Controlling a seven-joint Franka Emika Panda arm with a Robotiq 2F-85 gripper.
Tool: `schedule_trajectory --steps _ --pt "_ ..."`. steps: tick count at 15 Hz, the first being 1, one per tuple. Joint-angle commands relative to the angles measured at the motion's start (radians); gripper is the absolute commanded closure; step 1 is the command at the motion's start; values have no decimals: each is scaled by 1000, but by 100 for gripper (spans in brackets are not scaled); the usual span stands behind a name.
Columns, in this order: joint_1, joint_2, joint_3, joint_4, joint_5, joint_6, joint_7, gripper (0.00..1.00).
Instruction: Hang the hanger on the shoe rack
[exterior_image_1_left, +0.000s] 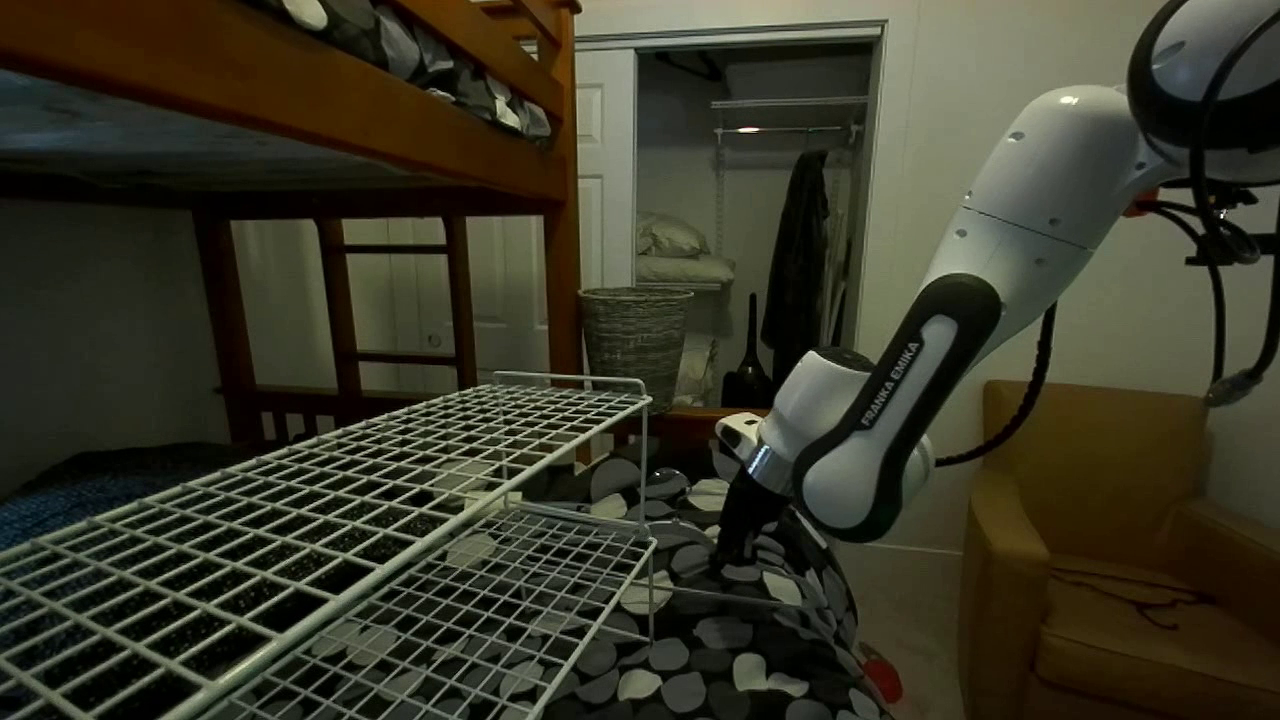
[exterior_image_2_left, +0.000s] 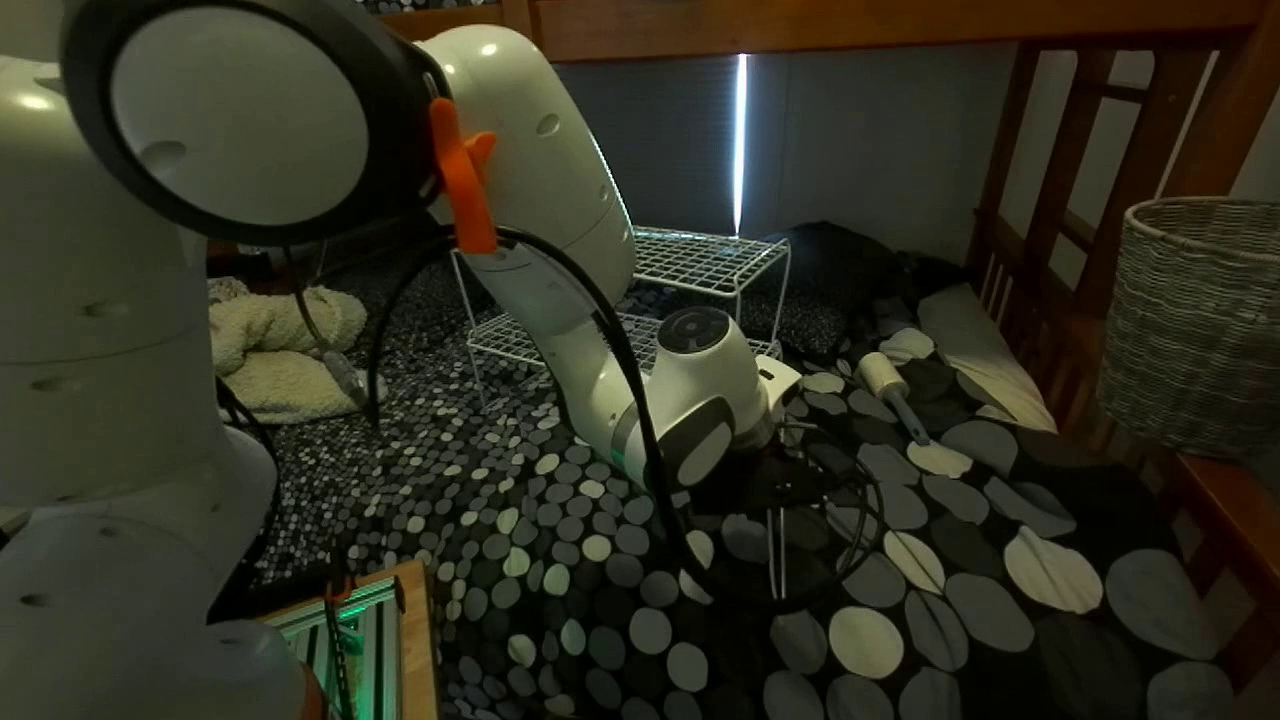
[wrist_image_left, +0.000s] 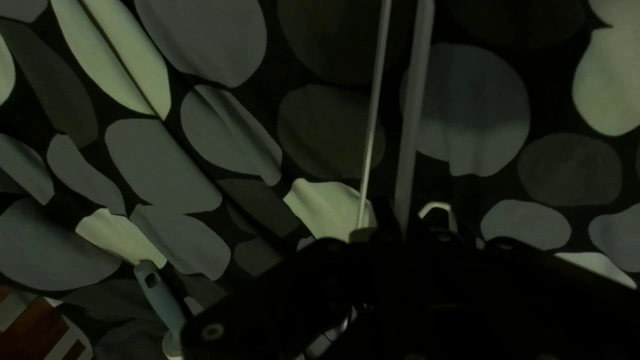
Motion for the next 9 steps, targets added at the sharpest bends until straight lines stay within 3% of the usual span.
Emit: schedule_trajectory --steps 1,7,9 --pt "-157 -49 124 -25 -15 -86 -76 99" --pt "-268 -168 195 -11 31 -356 -266 99" --pt "-274 -219 188 -5 23 -448 -319 99"
